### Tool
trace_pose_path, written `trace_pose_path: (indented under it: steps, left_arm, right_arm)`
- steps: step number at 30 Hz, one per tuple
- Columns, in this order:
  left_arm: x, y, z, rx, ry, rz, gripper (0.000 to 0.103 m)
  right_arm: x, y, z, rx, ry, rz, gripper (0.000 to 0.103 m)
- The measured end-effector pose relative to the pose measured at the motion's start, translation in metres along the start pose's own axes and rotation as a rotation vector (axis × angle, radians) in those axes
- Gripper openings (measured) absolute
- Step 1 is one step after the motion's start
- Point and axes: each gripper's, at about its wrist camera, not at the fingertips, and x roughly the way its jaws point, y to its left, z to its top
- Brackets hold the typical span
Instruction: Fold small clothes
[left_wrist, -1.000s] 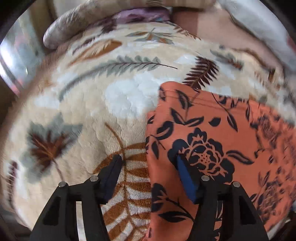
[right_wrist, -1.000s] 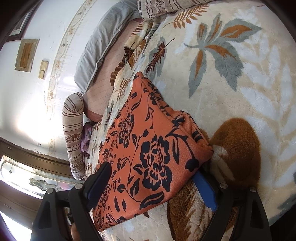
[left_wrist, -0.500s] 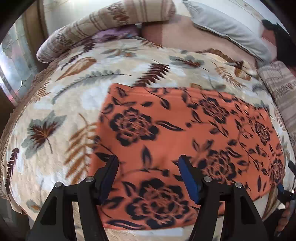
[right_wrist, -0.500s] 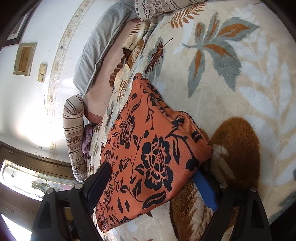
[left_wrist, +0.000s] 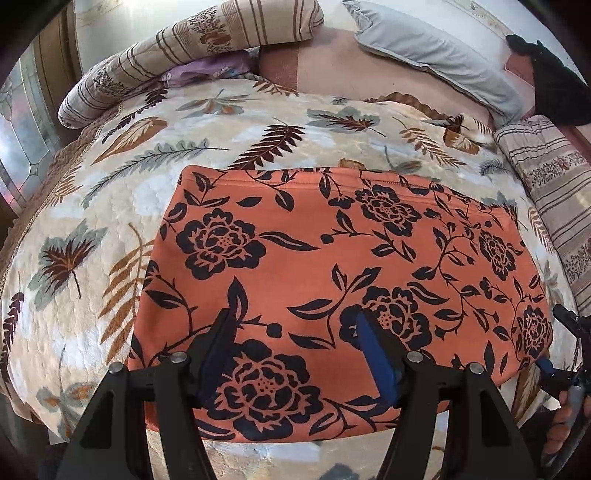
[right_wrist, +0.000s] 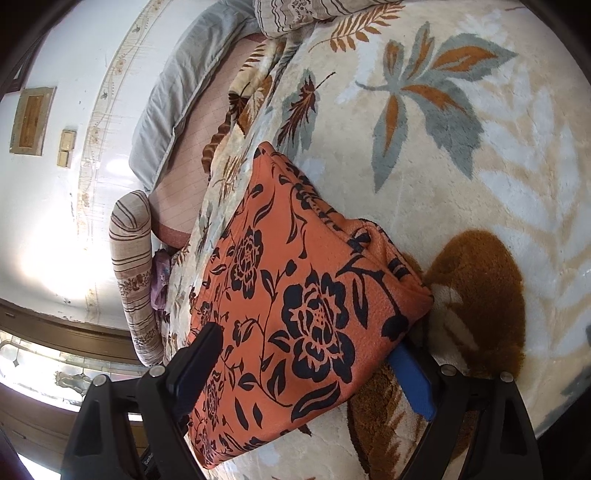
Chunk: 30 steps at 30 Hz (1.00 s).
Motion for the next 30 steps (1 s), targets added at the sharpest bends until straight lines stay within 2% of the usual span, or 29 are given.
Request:
trace_pose_path:
  steps: [7,9,11,13,15,17,18,20,22,24,30]
  left_arm:
    - [0.016,0.001,0.001,-0.010,0.017,-0.002,0.070]
    - [0.031,0.001,-0.002,-0.004,0.040,0.015,0.079]
    - [0.046,-0.001,-0.007,0.021,0.067,0.039,0.081]
    - [0.039,-0.008,-0.009,0.059,0.035,0.062,0.081]
    - [0.028,-0.008,-0.007,0.032,0.012,0.023,0.081]
    - [0.023,-0.009,-0.006,0.029,-0.020,0.027,0.081]
    - [0.027,-0.011,-0.006,0.038,-0.010,0.033,0.081]
    - [0.045,-0.013,-0.010,0.059,0.057,0.039,0.081]
    - [0.044,-0.015,-0.012,0.071,0.027,0.054,0.082]
    - [0.043,-0.014,-0.011,0.053,0.035,0.049,0.082]
    - [0.043,-0.012,-0.010,0.052,0.042,0.038,0.082]
  right_arm:
    - [0.005,0.011,0.001,-0.064,-0.023,-0.074,0.090]
    - [0.007,0.010,0.001,-0.070,-0.024,-0.077,0.090]
    - [0.007,0.012,0.001,-0.078,-0.028,-0.081,0.090]
    - [0.003,0.014,0.001,-0.082,-0.046,-0.072,0.090]
    - [-0.002,0.020,0.000,-0.110,-0.078,-0.069,0.089]
    - [0.000,0.023,0.000,-0.129,-0.077,-0.082,0.089]
    - [0.005,0.021,0.000,-0.121,-0.060,-0.097,0.089]
    - [0.012,0.017,0.001,-0.099,-0.040,-0.106,0.090]
    - [0.012,0.020,0.001,-0.106,-0.047,-0.100,0.090]
    - [0.011,0.023,0.001,-0.118,-0.044,-0.078,0.089]
    - [0.017,0.023,-0.002,-0.135,-0.040,-0.117,0.088]
